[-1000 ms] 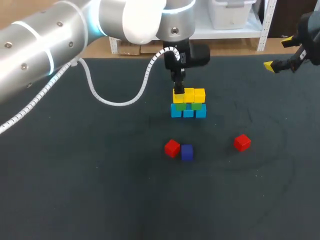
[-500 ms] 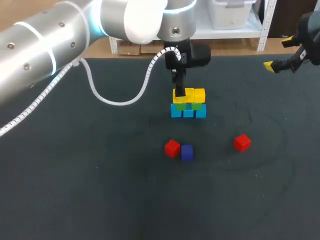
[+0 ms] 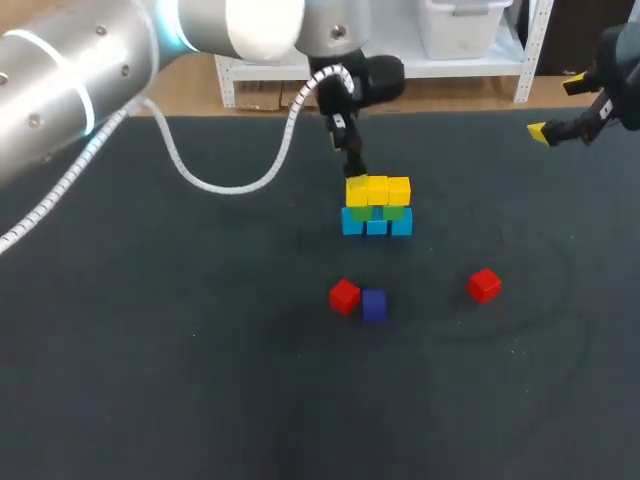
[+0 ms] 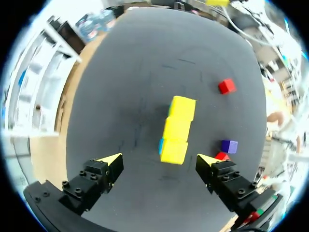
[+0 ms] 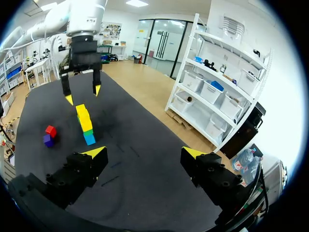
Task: Place the blue cubes, place green cubes on the blue cubes, place the yellow cubes on the green cubes, then place the red cubes on the yellow cubes, and place purple cube on the red cubes.
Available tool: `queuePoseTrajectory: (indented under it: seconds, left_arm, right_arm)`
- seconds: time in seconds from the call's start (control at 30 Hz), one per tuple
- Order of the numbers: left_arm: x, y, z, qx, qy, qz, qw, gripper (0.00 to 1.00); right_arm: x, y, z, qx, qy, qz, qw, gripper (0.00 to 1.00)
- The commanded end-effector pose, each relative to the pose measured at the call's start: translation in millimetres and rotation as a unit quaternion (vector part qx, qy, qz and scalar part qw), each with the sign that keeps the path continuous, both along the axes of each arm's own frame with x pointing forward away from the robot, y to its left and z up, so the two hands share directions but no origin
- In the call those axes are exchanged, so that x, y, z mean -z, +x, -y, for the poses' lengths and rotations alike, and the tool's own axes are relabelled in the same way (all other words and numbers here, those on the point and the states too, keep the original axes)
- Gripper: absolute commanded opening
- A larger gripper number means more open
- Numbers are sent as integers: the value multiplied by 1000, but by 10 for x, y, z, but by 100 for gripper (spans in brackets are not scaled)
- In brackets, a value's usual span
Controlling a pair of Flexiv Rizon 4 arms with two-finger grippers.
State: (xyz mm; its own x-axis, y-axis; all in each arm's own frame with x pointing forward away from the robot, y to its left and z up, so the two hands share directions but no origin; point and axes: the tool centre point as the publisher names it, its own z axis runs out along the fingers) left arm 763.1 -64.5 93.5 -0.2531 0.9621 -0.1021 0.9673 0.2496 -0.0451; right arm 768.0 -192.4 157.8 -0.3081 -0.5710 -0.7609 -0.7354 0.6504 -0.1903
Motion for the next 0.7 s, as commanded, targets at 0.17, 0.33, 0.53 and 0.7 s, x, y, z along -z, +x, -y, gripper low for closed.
queuePoseTrajectory:
  seconds: [0.17, 0.33, 0.53, 0.7]
  left_arm:
    - [-132, -401, -228, -48, -16, 51, 997, 100]
    - [-127, -548, -364, -70, -12, 58, 996, 100]
    - [-174, -817, -514, -104, -24, 73, 992, 100]
    - [-120, -1228, -512, -98, -36, 65, 992, 100]
  right_arm:
    - [-4, -8, -2, 1, -1, 0, 1000, 100]
    - [-4, -8, -2, 1, -1, 0, 1000, 100]
    - [-4, -8, -2, 1, -1, 0, 1000, 100]
    - [-4, -8, -2, 1, -1, 0, 1000, 100]
